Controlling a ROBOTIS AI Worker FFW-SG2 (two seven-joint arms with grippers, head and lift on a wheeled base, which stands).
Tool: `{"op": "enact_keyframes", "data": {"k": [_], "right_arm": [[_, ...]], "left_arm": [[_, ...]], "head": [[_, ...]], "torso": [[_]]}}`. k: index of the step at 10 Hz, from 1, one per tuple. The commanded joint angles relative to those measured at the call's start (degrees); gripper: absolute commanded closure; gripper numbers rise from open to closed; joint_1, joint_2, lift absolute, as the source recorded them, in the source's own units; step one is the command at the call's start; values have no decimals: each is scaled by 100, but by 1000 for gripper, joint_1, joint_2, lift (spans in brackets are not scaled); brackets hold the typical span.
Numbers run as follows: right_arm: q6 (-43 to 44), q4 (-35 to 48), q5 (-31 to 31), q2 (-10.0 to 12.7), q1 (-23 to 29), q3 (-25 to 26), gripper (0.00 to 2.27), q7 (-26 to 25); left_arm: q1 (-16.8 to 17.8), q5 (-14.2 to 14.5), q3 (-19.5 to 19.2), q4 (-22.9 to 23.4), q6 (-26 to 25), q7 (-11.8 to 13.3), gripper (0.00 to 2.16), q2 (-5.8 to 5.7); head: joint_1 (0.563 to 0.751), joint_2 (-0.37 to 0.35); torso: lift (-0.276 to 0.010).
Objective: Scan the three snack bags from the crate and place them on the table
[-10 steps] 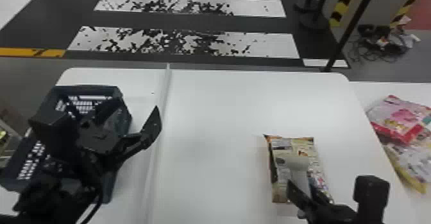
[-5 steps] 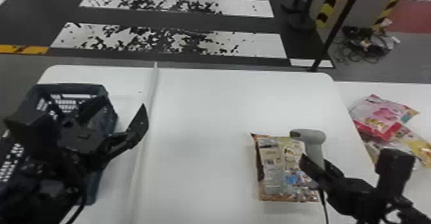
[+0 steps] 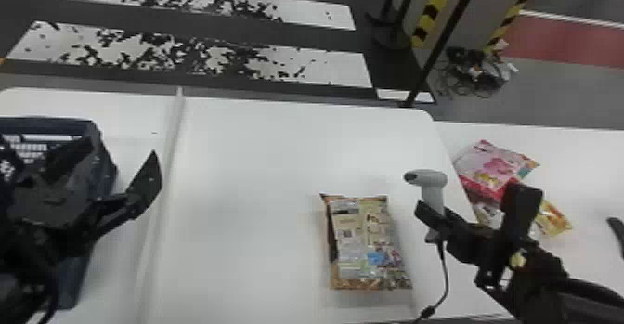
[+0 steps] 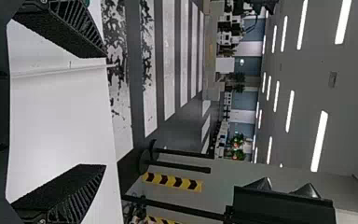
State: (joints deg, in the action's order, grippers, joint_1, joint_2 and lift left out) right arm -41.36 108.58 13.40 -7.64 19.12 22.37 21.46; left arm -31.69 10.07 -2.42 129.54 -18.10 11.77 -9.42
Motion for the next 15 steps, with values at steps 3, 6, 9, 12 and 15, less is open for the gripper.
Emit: {"op": "enact_keyframes", "data": {"k": [3,6,9,12,15], "right_arm": [[818,-2121,-294,-493,-1147,-93,2246,7],[1187,-2956,-522,-818,-1507,-102,2246,33],[1205,-2947,-531,-844,-1305,-172,2246,192],[1205,-2895,-434,-827,-1253,-93,-2,315],[1539,-2227,-162,-800,-919,153,70,297]], "left_arm": [[163,-119,-5,-236,-67,-34,22,115],[436,-110,57,-421,-137,-43,22,151],[533,-110,101,-482,-190,-61,22,142],[585,-110,189,-500,-190,-61,22,142],[568,-110,189,-456,-190,-61,22,142]], "head": [[695,-251],[695,-288],[695,-315],[695,-315],[695,-326]], "torso": [[-62],[-62],[-62],[-62],[-62]]}}
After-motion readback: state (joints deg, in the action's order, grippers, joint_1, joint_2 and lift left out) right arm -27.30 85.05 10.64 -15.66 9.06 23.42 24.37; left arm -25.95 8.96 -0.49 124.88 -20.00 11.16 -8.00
